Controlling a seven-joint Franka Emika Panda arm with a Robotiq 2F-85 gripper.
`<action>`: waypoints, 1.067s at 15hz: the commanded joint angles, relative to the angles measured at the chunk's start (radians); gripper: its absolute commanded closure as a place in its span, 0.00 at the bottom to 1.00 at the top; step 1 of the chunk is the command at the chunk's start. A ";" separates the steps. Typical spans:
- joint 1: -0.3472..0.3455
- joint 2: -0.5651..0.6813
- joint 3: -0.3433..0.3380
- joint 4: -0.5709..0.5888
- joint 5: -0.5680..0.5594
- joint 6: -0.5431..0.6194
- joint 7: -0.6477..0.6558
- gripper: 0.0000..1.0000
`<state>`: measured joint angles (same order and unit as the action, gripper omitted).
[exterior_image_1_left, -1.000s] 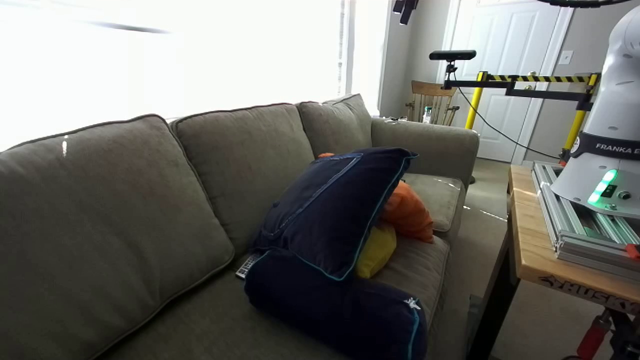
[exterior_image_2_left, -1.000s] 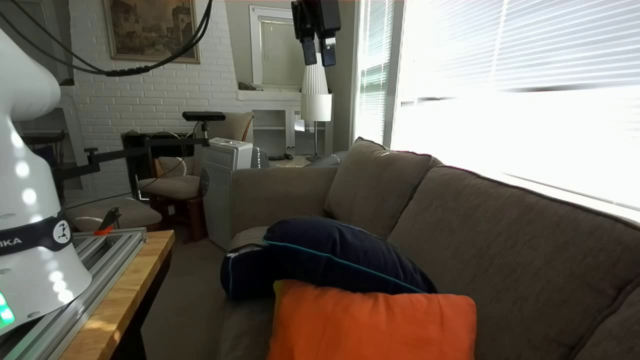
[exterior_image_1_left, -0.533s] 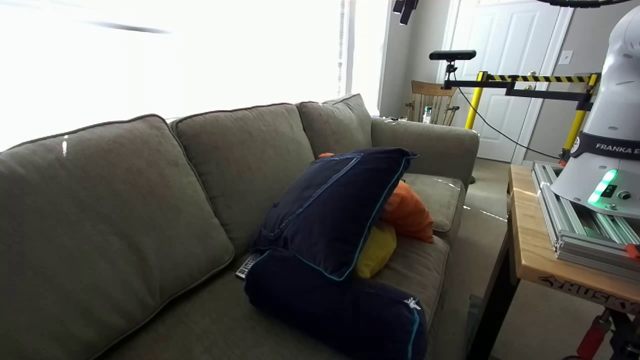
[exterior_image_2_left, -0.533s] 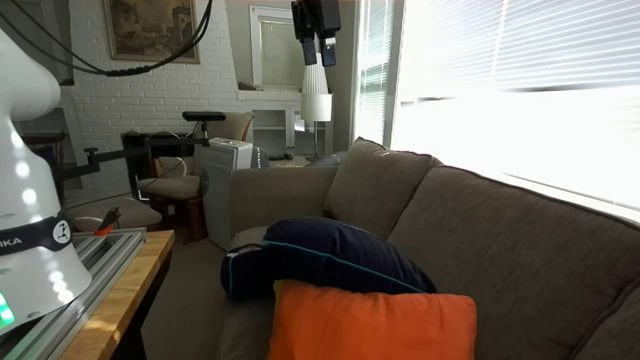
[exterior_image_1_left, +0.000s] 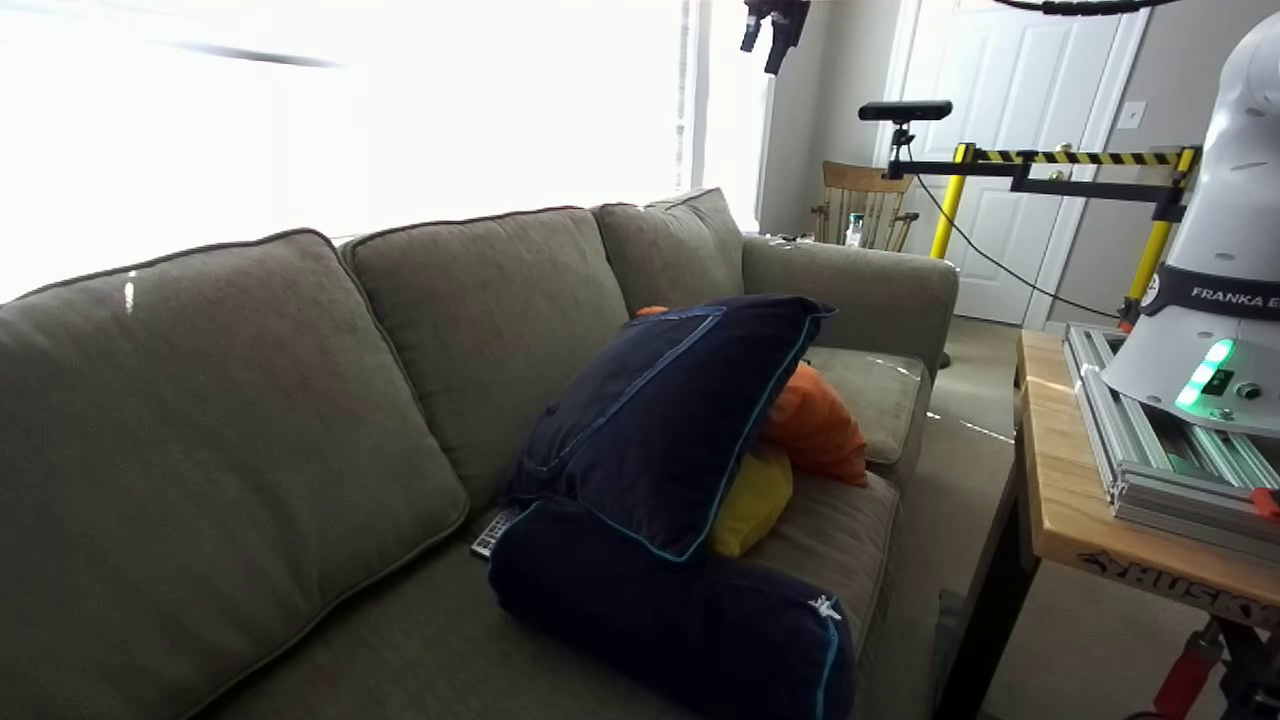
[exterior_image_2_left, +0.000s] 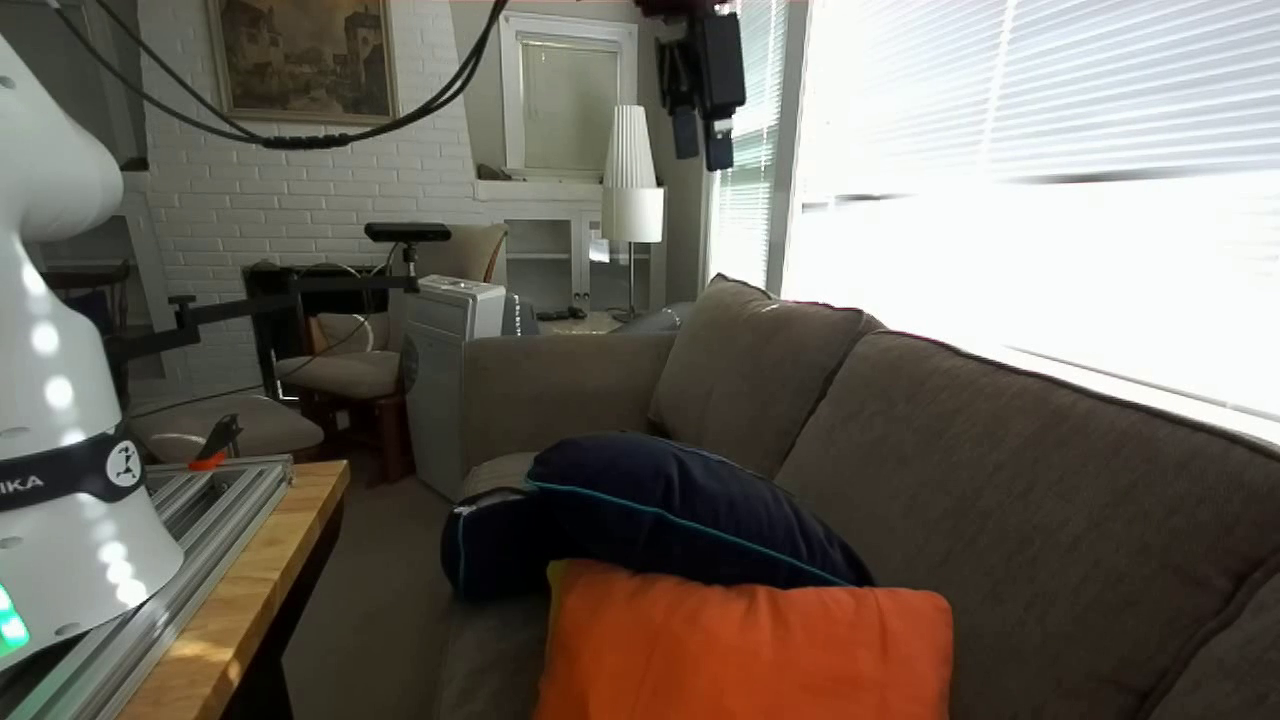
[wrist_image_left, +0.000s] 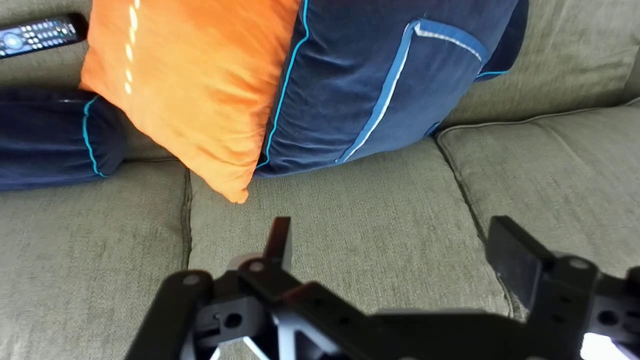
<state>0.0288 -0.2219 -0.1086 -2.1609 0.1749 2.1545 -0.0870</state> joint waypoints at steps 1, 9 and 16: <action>0.002 0.219 0.041 0.179 0.018 -0.014 0.026 0.00; 0.013 0.536 0.136 0.450 -0.037 -0.198 0.021 0.00; -0.010 0.610 0.111 0.450 -0.099 -0.232 0.020 0.00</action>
<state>0.0310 0.3494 0.0104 -1.7349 0.1214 1.9444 -0.0805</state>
